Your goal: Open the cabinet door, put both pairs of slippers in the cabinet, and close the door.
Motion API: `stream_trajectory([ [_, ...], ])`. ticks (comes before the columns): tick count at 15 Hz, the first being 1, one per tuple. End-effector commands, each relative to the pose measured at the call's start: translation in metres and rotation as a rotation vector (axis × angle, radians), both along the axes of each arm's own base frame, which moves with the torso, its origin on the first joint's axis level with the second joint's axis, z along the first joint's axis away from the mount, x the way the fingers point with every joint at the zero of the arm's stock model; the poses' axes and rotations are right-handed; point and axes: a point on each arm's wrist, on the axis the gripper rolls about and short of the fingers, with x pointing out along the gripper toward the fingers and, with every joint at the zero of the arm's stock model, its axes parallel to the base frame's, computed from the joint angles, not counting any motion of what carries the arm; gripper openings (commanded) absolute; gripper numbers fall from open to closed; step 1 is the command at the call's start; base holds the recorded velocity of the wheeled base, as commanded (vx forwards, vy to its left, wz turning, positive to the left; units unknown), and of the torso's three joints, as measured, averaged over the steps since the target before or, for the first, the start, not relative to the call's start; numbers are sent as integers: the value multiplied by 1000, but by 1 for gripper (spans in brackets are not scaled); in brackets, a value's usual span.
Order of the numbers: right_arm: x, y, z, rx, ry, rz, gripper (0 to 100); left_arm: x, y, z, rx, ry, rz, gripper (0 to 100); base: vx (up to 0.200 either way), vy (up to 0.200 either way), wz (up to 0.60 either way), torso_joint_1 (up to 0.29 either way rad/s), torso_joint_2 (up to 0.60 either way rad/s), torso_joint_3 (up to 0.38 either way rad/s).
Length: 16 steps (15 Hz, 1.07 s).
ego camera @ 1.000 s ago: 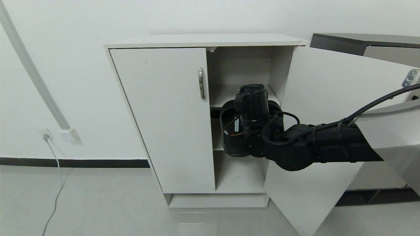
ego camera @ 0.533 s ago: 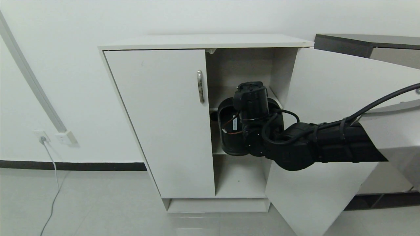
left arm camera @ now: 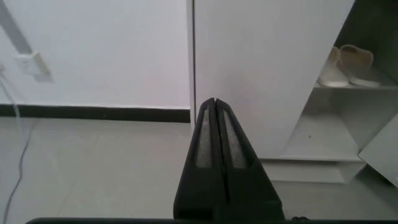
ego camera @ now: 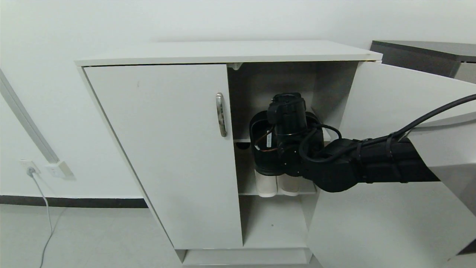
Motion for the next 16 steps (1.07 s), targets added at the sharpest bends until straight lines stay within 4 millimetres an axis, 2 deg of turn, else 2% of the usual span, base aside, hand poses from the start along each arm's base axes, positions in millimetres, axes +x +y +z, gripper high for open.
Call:
stream_trajectory([
  [1, -1, 0, 1, 3, -3, 1, 0, 0, 0, 0, 0, 1, -1, 0, 200, 0, 0, 2, 2, 2],
  [5, 2, -1, 3, 8, 6, 60, 0, 0, 0, 0, -2, 1, 1, 0, 0, 0, 0, 0, 0, 0],
  [10, 19, -12, 15, -18, 35, 70, 0, 0, 0, 0, -3, 1, -1, 0, 0, 0, 0, 0, 0, 0],
  [16, 50, -8, 7, -1, 51, 50, 0, 0, 0, 0, -6, 1, 1, 0, 0, 0, 0, 0, 0, 0],
])
